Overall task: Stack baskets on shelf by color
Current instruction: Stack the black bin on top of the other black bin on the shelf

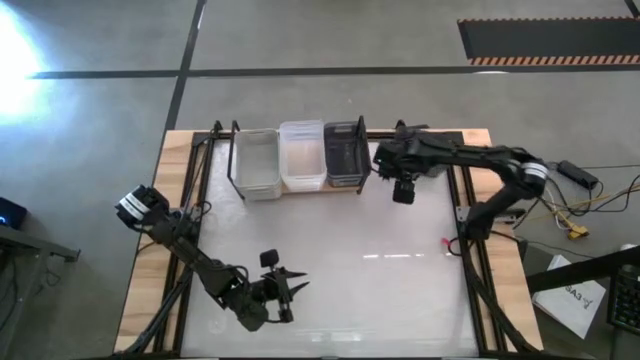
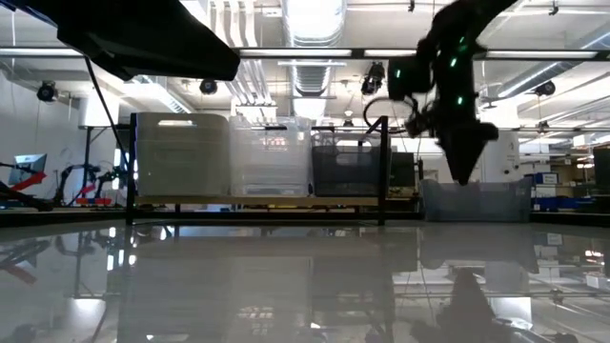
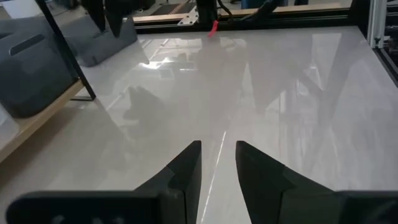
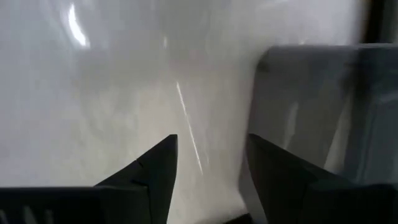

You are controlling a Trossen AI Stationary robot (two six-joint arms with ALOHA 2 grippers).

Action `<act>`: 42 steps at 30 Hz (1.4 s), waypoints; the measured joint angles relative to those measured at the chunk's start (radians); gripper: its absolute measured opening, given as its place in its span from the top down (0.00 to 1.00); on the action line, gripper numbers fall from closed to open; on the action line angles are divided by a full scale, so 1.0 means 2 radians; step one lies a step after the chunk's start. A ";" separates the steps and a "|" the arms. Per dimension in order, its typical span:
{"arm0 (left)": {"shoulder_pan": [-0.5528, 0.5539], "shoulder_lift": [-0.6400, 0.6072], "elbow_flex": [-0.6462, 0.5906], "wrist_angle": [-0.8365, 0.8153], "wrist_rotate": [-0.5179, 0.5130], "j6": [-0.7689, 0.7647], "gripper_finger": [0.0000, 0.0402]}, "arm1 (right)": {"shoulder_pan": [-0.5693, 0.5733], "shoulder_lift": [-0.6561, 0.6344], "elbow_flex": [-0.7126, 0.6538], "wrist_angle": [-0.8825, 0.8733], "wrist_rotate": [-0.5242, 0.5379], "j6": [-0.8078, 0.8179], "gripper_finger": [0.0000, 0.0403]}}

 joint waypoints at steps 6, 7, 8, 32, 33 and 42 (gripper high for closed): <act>0.000 0.000 0.000 0.000 0.000 0.000 0.79 | -0.056 0.061 0.000 -0.007 0.028 -0.027 0.58; 0.000 0.000 0.000 0.000 0.000 0.000 0.79 | -0.066 0.063 0.000 -0.009 0.025 -0.032 0.58; 0.000 0.000 0.000 0.000 0.000 -0.001 0.79 | -0.075 0.064 0.000 -0.008 0.024 -0.036 0.59; 0.000 -0.001 0.000 0.012 -0.001 0.000 0.79 | -0.122 -0.010 -0.079 0.009 -0.107 -0.075 0.98; 0.000 -0.001 0.000 0.013 -0.001 0.000 0.79 | -0.120 -0.024 -0.079 0.011 -0.106 -0.076 0.98; 0.000 -0.001 0.000 0.015 -0.001 0.000 0.79 | -0.127 -0.101 -0.081 0.083 -0.033 -0.115 0.88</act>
